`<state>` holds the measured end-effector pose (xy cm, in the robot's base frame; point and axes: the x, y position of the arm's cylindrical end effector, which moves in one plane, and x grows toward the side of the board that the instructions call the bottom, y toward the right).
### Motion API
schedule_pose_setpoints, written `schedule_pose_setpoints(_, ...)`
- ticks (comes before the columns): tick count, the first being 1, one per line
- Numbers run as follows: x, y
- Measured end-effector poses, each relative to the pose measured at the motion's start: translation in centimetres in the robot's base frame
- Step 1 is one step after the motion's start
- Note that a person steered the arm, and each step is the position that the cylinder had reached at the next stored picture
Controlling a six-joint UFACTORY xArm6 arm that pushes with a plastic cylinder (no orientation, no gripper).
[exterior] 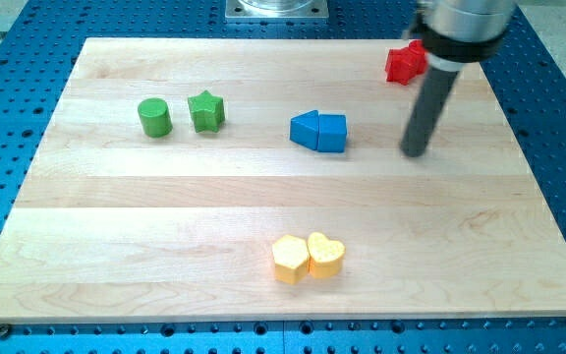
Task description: Place the blue blocks into the green star
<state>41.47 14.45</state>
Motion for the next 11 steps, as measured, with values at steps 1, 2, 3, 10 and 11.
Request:
schedule_pose_setpoints(1, -1.6, -3.6)
schedule_pose_setpoints(2, -2.6, -3.6)
schedule_pose_setpoints(3, 0.0, -8.8)
schedule_pose_setpoints(10, -0.2, -16.6)
schedule_pose_setpoints(11, -2.2, -12.5)
